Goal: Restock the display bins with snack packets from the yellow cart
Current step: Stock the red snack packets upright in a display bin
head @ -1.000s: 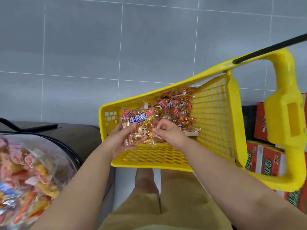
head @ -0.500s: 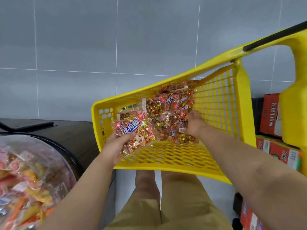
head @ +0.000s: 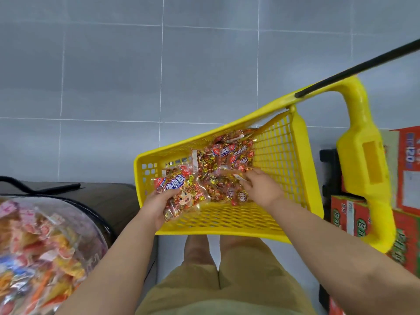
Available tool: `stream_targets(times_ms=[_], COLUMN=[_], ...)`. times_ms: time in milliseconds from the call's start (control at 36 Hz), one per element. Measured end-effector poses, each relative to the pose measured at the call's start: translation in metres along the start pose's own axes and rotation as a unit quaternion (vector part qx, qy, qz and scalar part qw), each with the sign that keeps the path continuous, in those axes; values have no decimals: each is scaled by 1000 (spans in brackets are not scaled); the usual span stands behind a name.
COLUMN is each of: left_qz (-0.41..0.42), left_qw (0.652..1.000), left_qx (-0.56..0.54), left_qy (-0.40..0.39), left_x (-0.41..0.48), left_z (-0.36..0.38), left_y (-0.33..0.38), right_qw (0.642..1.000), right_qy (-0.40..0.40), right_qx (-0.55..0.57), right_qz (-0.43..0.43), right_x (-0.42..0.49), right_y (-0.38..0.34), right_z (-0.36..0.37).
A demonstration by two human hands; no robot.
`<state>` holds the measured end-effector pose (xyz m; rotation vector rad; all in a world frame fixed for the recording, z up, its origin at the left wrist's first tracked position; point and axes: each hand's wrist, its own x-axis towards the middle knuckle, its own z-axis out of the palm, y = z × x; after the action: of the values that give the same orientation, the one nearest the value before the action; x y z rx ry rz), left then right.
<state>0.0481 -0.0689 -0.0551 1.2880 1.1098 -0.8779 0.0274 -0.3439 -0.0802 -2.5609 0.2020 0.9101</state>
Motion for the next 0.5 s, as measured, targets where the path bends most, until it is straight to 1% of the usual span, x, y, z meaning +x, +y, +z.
stream_targets(times_ms=[28, 83, 139, 194, 250, 306, 361, 417, 444, 500], left_qz=[3, 16, 28, 40, 58, 77, 109, 140, 147, 146], left_qw=[1000, 1000, 998, 995, 992, 989, 986, 981, 980, 978], left_qx=[6, 10, 4, -10, -31, -42, -34, -15, -11, -7], left_qy=[-5, -18, -49, -86, -106, -115, -125, -132, -136, -146], left_x=[-6, -19, -31, -43, -52, -60, -68, -77, -81, -91], left_z=[2, 7, 11, 14, 15, 13, 9, 1, -3, -10], left_y=[6, 17, 28, 38, 47, 54, 61, 67, 68, 69], right_qw=[998, 979, 950, 930, 922, 919, 920, 919, 913, 902], right_qy=[57, 152, 210, 212, 182, 144, 104, 58, 47, 72], right_qx=[24, 66, 77, 75, 84, 117, 180, 271, 319, 382], right_qz=[-33, -121, -218, -292, -333, -347, -331, -282, -249, -187], right_x=[-5, -15, -23, -29, -36, -44, -49, -56, -59, -62], right_y=[-6, -23, -40, -57, -72, -81, -85, -92, -98, -111], right_z=[-11, -34, -50, -55, -55, -53, -54, -59, -61, -64])
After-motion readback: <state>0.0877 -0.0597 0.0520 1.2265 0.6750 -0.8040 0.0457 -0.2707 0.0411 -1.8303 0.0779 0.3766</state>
